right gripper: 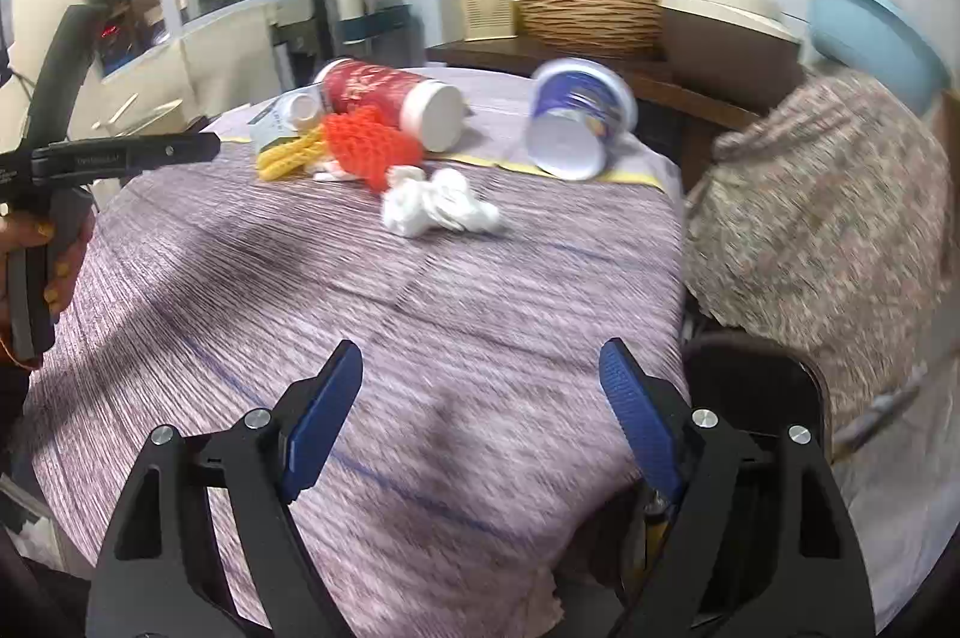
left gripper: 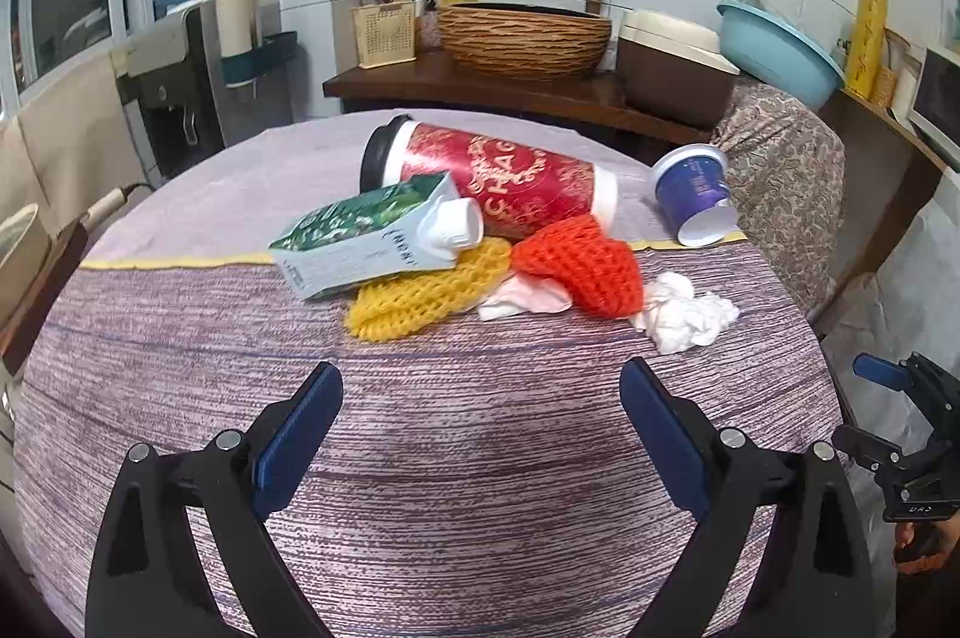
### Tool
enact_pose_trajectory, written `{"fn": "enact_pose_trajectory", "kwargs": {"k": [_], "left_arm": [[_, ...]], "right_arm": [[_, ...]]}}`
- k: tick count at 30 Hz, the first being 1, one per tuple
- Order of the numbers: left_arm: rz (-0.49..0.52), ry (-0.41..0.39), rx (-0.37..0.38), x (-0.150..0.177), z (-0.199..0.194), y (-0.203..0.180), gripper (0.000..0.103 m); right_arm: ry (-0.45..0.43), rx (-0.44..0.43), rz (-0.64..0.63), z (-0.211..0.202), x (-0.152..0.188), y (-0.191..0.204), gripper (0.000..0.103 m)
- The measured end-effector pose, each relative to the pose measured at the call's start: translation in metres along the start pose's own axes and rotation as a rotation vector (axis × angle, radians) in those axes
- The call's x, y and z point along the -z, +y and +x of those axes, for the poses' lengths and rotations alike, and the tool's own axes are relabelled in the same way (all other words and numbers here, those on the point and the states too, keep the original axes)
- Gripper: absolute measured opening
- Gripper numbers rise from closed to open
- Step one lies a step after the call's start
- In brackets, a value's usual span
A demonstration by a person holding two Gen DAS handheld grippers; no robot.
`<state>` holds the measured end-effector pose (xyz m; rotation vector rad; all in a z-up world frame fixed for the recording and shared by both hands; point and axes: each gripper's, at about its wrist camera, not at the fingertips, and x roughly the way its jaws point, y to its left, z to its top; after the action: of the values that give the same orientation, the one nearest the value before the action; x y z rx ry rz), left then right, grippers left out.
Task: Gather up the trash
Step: 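Move both grippers back over the table, then grasp the orange mesh net with the left gripper while the right gripper grasps the white tissue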
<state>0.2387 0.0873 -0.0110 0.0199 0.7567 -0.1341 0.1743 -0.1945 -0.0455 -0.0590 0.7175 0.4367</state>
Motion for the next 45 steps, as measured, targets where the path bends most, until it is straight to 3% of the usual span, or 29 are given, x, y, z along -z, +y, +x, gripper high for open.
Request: {"fn": "enact_pose_trajectory", "kwargs": {"k": [7,15,21,23,29,38,42,45], "left_arm": [[-0.039,0.016,0.068,0.000,0.008,0.004,0.091],[-0.045,0.039,0.115,-0.004,0.017,-0.005,0.091],[-0.059,0.062,0.129,-0.007,0.028,-0.006,0.089],[-0.067,0.073,0.137,-0.008,0.032,-0.007,0.089],[-0.086,0.091,0.148,-0.010,0.043,-0.009,0.087],[-0.107,0.103,0.192,-0.023,0.057,-0.033,0.083],[-0.115,0.106,0.164,-0.035,0.071,-0.044,0.083],[-0.118,0.128,0.139,-0.041,0.086,-0.049,0.072]], "right_arm": [[0.040,-0.023,-0.111,0.037,-0.037,0.029,0.081],[0.110,0.020,-0.229,0.093,-0.067,0.046,0.078],[0.138,0.035,-0.227,0.116,-0.076,0.038,0.059],[0.148,0.029,-0.234,0.121,-0.077,0.038,0.047],[0.133,0.025,-0.251,0.118,-0.073,0.041,0.029],[0.094,0.018,-0.165,0.085,-0.059,0.023,0.028],[0.075,0.025,-0.147,0.069,-0.048,0.019,0.028],[0.057,0.026,-0.131,0.055,-0.041,0.017,0.028]]}}
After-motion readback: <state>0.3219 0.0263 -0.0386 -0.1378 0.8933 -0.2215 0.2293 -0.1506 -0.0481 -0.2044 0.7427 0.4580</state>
